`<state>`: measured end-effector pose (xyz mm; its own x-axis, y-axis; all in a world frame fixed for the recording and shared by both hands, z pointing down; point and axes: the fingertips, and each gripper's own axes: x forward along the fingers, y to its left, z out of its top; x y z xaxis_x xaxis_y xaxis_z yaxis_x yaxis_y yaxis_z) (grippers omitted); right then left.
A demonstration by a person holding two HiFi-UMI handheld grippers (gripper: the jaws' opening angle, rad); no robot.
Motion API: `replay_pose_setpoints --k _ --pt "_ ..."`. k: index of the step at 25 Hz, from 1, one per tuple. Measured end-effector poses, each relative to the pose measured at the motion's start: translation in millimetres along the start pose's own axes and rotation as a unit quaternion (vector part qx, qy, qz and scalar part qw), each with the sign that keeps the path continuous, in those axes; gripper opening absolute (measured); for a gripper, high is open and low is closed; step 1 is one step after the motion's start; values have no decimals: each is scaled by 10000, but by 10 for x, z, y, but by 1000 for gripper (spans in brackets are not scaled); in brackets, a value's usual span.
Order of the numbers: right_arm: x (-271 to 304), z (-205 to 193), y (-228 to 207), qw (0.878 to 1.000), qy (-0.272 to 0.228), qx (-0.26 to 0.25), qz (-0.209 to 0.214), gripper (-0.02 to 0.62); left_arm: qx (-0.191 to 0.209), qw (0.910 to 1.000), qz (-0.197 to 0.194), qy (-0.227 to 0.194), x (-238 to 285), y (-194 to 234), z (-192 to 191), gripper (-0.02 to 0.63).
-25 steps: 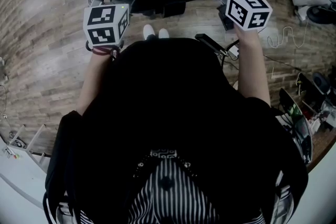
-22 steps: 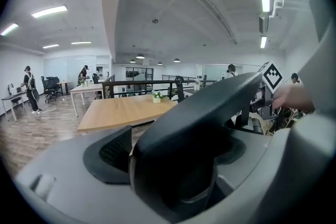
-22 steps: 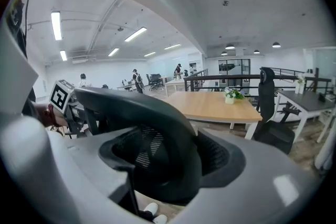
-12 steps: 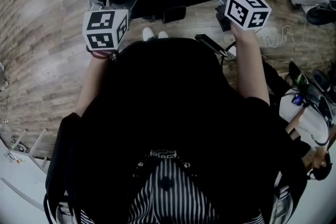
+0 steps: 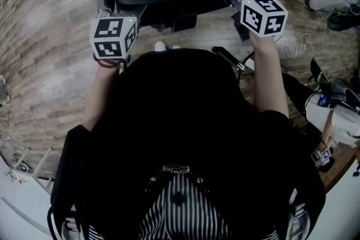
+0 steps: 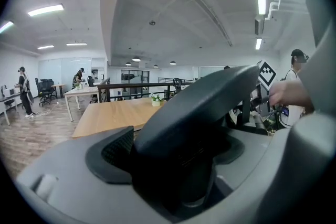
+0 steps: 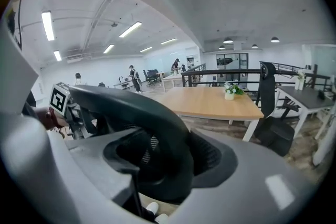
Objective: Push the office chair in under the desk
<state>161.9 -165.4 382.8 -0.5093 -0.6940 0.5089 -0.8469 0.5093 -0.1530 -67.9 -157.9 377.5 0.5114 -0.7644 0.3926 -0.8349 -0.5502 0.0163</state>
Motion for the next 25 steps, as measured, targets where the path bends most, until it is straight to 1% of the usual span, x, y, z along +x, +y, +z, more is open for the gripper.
replay_pose_setpoints --k 4,7,11,12,14,16,17,21,25 --pt "264 114 38 9997 -19 175 -141 242 -83 9999 -51 -52 106 332 26 419" --pt "312 147 54 9994 31 220 -258 238 -64 9998 -38 -164 119 405 43 419" --pt "389 231 20 9989 -32 253 -384 225 -60 9995 -177 -262 248 548 115 420" --pt "421 257 2 9990 -23 206 -384 221 -89 9994 -208 -267 294 589 137 425" --pt "493 278 -17 9993 145 -81 -331 213 -227 9991 -255 -250 365 667 140 434" --pt "565 279 -39 9984 333 -378 -236 202 -377 9987 -240 -225 416 731 119 442" --pt "597 293 -60 9982 360 -442 -192 202 -415 9987 -207 -228 442 755 125 442" --pt "681 382 -167 9992 210 -322 -136 204 -485 9982 -103 -331 546 810 204 448" --pt "795 462 -262 9991 217 -312 -181 206 -589 9975 -132 -359 653 876 232 453"
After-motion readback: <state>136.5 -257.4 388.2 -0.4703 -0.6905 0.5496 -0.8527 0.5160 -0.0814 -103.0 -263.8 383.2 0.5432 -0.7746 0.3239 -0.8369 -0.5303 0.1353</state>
